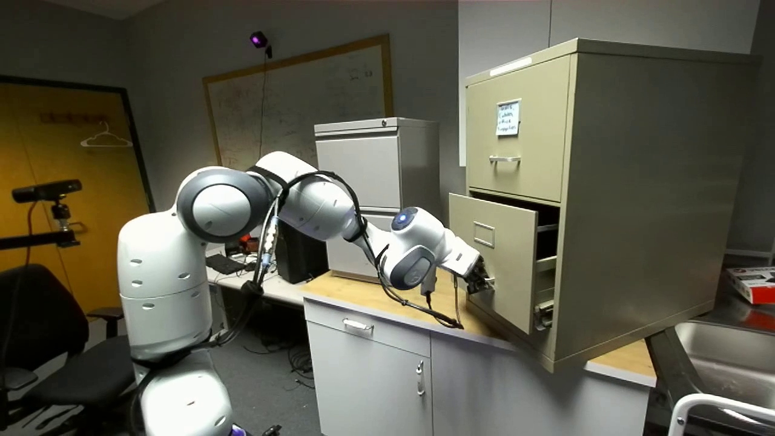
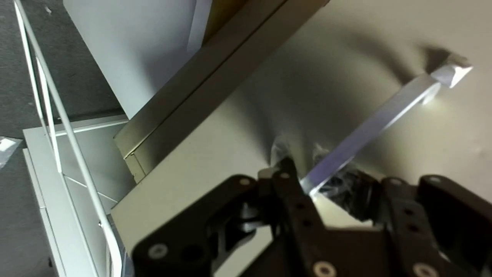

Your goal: Open the bottom drawer of the cabinet to the right.

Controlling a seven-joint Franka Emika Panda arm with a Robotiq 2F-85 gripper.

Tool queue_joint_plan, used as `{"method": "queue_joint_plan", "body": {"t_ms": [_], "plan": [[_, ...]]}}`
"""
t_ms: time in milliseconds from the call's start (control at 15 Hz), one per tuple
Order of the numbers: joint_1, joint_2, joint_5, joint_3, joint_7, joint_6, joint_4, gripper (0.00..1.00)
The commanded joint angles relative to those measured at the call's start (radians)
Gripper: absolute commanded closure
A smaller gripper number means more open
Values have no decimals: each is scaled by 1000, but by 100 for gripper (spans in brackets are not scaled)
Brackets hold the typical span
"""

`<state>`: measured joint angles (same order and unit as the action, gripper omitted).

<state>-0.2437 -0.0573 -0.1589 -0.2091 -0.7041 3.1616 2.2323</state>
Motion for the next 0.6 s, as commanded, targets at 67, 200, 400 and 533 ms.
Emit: {"method": "queue_joint_plan", "body": {"t_ms": [67,200,400,533], "plan": [[30,38,-57,46,91,-299,-119,95],[39,15,-84,31,117,-422,-176,95],[6,-9,-220,47,267,-436,-141,95],[-12,20,-357,48,425,-399,-69,95]]}}
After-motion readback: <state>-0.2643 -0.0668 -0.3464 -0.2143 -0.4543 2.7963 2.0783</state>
